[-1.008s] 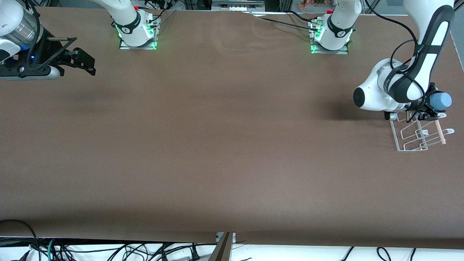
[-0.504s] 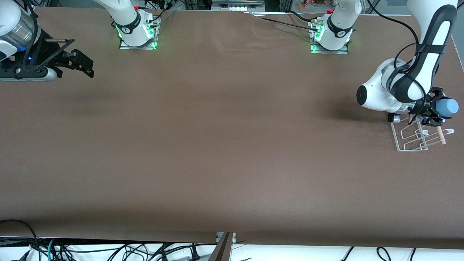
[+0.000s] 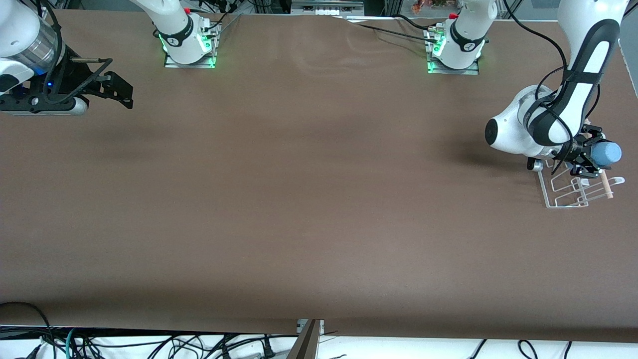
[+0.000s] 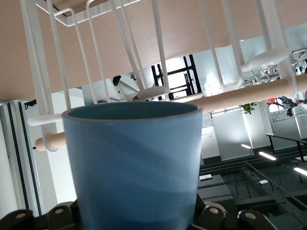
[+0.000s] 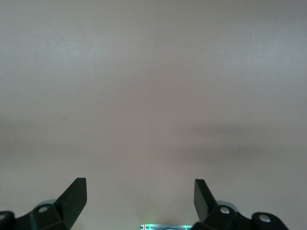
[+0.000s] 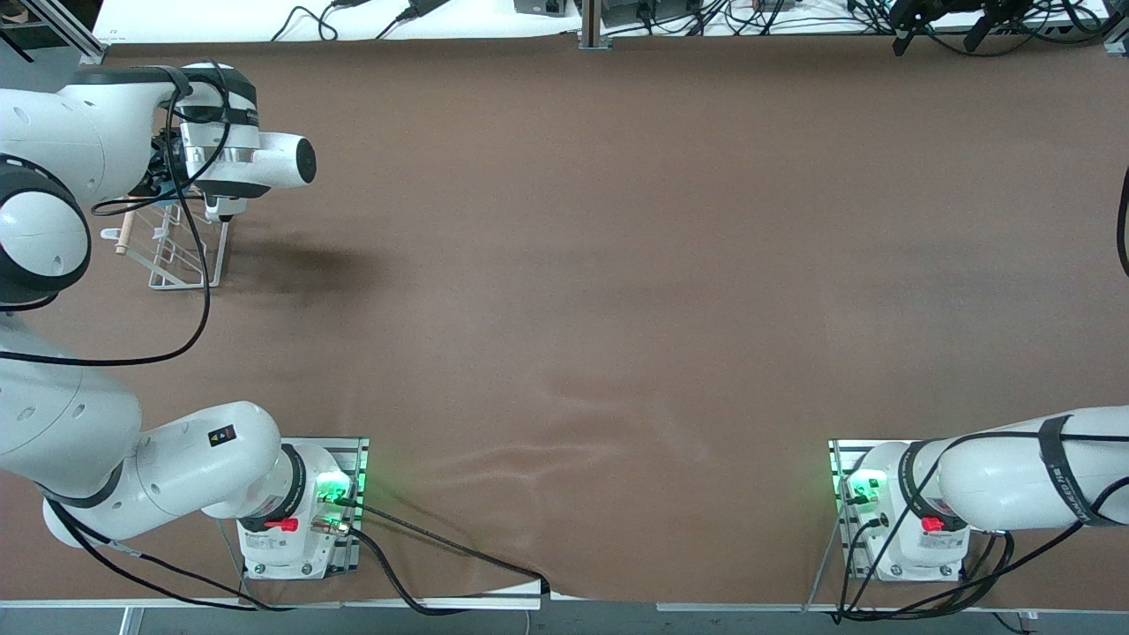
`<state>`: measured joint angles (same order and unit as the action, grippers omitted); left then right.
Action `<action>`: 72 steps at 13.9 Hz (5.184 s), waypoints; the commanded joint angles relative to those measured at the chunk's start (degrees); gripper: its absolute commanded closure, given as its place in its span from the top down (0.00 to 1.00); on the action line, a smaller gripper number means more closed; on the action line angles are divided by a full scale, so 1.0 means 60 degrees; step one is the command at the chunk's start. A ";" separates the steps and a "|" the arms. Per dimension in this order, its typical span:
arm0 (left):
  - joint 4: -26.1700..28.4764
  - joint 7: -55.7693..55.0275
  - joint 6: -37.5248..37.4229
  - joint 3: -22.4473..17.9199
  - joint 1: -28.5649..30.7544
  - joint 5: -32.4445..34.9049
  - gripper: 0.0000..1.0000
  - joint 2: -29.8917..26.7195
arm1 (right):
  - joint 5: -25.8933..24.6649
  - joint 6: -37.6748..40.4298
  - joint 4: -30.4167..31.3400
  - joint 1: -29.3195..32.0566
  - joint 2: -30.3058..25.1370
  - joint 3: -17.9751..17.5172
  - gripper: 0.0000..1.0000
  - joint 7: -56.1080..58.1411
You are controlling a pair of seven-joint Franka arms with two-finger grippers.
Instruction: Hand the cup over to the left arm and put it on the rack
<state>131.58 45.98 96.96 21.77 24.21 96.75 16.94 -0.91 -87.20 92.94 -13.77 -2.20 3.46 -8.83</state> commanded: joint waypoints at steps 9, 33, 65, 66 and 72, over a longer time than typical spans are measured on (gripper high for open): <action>-0.0175 -0.0486 0.0597 -0.0303 0.0212 0.0884 0.98 0.0385 | -0.0127 0.0177 -0.0196 0.0113 0.0029 -0.0180 0.99 -0.0037; -0.6487 -0.3835 -0.2448 0.0254 -0.1472 -1.2284 1.00 -0.1211 | -0.0127 -0.0218 -0.0269 0.0025 0.0117 -0.0166 0.99 -0.0066; -0.7591 -0.8015 -0.3446 -0.3950 -0.4651 -1.6725 1.00 -0.2426 | -0.0361 0.0617 -0.0475 0.0259 0.0527 0.0083 0.99 0.0036; -0.7502 -0.8015 -0.3446 -0.3950 -0.4520 -1.6739 1.00 -0.2442 | -0.0375 0.0776 -0.0475 0.0245 0.0513 0.0083 0.99 0.0007; -0.7998 -0.8030 -0.3519 -0.3906 -0.4592 -1.6725 1.00 -0.2032 | -0.0317 0.0500 -0.0562 0.0113 0.0747 -0.0004 0.99 -0.0095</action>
<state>84.53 -1.87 76.19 -1.50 -2.72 -2.28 4.43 -2.40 -84.18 91.42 -12.84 1.43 4.07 -8.91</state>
